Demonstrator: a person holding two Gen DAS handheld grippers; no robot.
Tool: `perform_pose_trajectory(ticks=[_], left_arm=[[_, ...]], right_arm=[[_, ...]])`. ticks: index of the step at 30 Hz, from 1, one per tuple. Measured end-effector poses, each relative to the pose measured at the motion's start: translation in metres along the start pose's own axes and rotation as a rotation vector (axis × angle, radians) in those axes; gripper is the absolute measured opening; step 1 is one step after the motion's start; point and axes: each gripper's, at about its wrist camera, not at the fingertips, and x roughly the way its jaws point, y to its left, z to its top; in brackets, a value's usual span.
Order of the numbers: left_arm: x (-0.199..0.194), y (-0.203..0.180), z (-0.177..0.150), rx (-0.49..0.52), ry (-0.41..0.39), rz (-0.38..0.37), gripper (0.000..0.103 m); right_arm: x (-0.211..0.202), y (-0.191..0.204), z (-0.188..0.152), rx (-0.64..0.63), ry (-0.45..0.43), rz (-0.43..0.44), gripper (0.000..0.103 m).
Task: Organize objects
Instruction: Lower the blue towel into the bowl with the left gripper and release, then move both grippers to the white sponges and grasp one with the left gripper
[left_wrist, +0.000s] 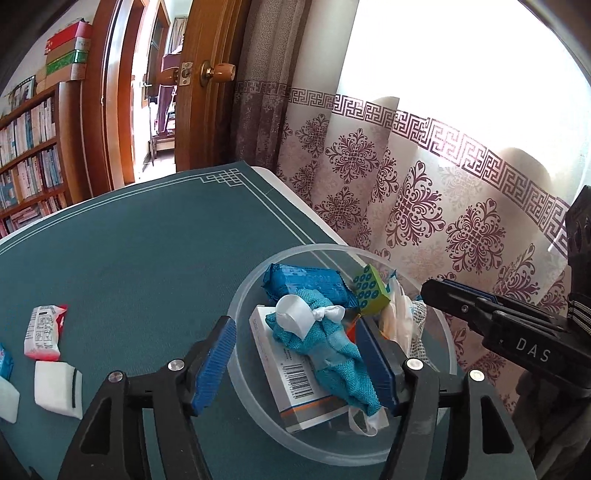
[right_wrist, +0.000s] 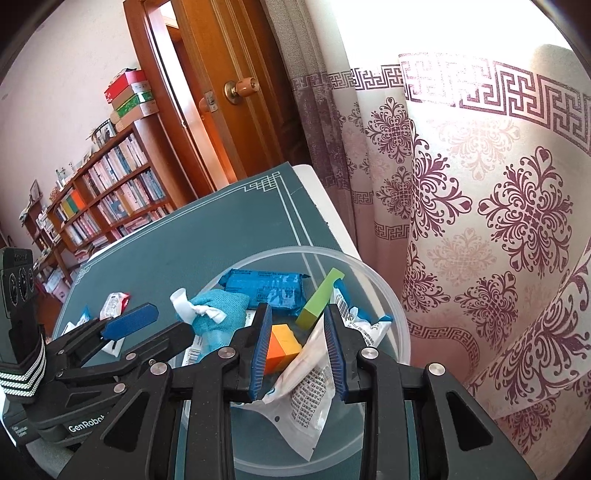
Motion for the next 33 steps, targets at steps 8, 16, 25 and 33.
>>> perform_pose_trajectory(ticks=[8,16,25,33], left_arm=[[-0.012,0.011,-0.01,-0.026,-0.012,0.037,0.074],[-0.031,0.028,-0.018,-0.071,-0.041,0.079,0.093],[-0.063,0.071,-0.033,-0.118,-0.086,0.209,0.097],[-0.095,0.122,-0.05,-0.163,-0.131,0.353,0.097]], right_arm=[[-0.005,0.015,-0.007,-0.032,0.007,0.02,0.031],[-0.009,0.034,-0.011,-0.061,0.016,0.046,0.031],[-0.005,0.082,-0.021,-0.131,0.041,0.105,0.031],[0.003,0.135,-0.036,-0.204,0.076,0.163,0.032]])
